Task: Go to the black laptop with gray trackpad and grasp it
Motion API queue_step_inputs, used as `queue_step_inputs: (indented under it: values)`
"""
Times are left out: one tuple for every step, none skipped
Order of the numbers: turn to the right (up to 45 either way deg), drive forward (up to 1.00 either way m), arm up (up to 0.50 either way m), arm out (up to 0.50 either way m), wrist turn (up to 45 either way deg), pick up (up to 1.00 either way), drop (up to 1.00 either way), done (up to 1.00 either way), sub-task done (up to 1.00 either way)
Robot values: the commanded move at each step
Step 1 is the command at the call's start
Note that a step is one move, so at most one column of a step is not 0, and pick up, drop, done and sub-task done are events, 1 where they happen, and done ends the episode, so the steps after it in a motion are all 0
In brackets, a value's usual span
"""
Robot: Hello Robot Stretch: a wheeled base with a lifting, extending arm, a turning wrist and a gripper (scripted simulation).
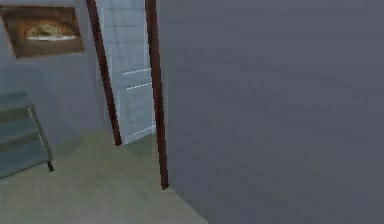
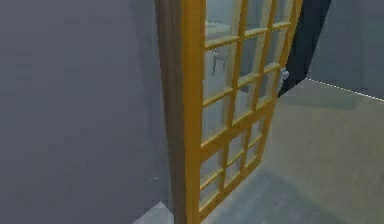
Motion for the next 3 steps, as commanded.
queue_step_inputs:
  values:
    - [-33.0, 0.00, 0.00, 0.00, 0.0, 0.00, 0.00, 0.00, 0.00]
    - [-3.0, 0.00, 0.00, 0.00, 0.0, 0.00, 0.00, 0.00, 0.00]
    - [0.0, 1.00, 0.00, 0.00, 0.0, 0.00, 0.00, 0.00, 0.00]
